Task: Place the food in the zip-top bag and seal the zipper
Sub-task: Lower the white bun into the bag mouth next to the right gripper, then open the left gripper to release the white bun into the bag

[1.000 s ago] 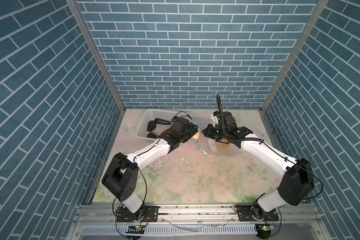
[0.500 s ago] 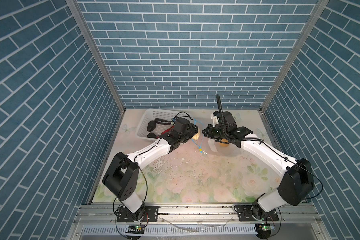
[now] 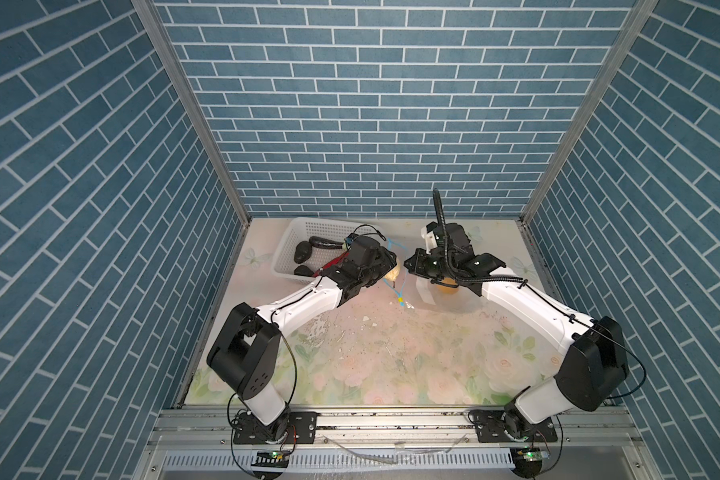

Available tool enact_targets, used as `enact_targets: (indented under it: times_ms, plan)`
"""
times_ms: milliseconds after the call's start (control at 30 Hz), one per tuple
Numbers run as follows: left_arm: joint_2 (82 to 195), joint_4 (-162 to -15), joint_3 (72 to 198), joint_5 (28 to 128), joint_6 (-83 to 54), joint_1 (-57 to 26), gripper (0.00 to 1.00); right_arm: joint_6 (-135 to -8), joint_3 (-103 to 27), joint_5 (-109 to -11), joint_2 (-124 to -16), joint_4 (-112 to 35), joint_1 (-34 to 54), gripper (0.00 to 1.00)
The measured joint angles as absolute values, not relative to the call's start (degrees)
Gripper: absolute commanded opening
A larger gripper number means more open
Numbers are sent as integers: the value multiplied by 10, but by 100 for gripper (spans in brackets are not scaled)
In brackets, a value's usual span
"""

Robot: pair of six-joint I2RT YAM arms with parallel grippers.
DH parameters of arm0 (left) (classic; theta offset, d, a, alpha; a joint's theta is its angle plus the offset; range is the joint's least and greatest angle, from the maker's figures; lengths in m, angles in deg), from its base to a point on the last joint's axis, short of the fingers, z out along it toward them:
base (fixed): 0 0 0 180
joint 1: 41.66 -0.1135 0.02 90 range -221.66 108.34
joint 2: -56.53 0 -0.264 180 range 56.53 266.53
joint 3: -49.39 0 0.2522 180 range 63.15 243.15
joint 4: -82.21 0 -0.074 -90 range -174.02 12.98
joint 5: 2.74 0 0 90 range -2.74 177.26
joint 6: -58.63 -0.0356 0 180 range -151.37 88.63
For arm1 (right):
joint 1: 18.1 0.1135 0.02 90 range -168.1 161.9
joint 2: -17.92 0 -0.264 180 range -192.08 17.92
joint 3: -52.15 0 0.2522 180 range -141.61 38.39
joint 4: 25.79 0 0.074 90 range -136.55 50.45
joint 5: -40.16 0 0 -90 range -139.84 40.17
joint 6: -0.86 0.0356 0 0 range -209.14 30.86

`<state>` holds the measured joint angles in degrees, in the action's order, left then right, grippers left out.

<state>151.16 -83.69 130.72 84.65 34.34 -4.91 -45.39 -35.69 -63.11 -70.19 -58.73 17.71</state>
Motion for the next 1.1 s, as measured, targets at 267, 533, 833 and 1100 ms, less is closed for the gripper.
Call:
enact_targets:
  times_ms: [267,533,833,1100]
  plan:
    - [1512,-837,1307,846,339,-49,74,-454,-357,-631,-702,-587,177,0]
    - [1512,-837,1308,845,337,-49,83,-454,-357,-632,-702,-584,177,0]
    - [1514,-838,1313,844,336,-49,84,-454,-357,-632,-702,-584,177,0]
    - [1512,-830,1313,851,322,-49,84,-454,-357,-631,-702,-584,177,0]
